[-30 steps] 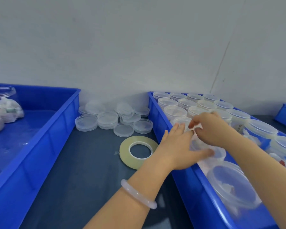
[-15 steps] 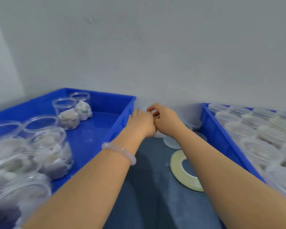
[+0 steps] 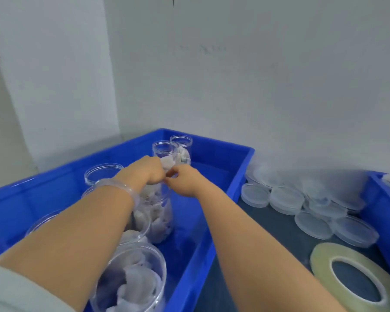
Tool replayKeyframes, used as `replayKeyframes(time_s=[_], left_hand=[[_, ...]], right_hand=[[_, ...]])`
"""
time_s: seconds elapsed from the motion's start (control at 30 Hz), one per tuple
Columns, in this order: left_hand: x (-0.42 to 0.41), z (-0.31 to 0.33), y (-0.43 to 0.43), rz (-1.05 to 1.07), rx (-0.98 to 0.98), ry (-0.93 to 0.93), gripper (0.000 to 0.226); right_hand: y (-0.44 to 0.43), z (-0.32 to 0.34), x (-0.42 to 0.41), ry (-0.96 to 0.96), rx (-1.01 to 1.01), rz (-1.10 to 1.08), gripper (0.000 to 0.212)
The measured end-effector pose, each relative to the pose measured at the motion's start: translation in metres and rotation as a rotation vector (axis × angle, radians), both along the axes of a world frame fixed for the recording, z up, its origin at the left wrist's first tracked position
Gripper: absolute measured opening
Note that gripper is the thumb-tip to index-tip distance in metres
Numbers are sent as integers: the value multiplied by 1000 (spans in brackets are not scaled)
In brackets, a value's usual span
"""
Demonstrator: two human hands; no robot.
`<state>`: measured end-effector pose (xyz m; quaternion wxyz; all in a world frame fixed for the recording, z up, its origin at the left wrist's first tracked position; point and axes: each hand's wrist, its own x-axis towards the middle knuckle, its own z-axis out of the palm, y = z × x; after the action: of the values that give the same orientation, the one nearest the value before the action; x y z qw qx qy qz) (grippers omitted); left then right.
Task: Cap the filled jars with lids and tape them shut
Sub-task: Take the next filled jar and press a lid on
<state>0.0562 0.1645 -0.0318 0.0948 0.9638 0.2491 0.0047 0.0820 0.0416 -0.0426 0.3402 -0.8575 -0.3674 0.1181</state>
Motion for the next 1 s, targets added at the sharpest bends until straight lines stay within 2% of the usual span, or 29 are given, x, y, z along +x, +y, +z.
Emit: replayKeyframes(time_s=[0.13,0.27,0.37,0.4,0.5,0.57,0.6,0.67,0.73,0.8,0.87,0.93,1.0], left_hand=[[0,-11,-5,128,-105,-202,33],[0,-13,-8,144,-59,-260,21],[-3,5,-16,75,14,-342,12],[-4,14,-22,27,40,-382,9],[-5,49,-50,-182,75,-494,21],[-4,69,-75,-292,61,-584,15],[-2,77,-90,-343,25,-622,10],[3,86,-121,-439,-64,-656,16],[9,84,-150,-518,-121,-645,18],[16,68,-176,-567,-198,-642,18],[22,41,-200,-549,-385,-713,21],[25,7,-218,-418,-662,-802,22],[26,-28,-232,-295,-867,-759,31]], right_hand=[[12,-15,-5,168,9,-29,8],[11,-14,-6,114,16,-68,13],[4,-6,-3,138,174,-91,12],[1,-2,0,137,243,-112,18],[-19,13,12,65,484,-267,33],[-41,24,16,1,651,-315,43],[-56,28,19,-30,691,-325,55],[-89,33,23,-49,698,-367,83],[-125,30,25,-31,684,-431,96],[-160,12,20,-38,631,-515,95],[-188,-18,12,-46,575,-599,95],[-209,-50,0,-17,591,-648,98],[-221,-76,-9,-28,650,-620,83]])
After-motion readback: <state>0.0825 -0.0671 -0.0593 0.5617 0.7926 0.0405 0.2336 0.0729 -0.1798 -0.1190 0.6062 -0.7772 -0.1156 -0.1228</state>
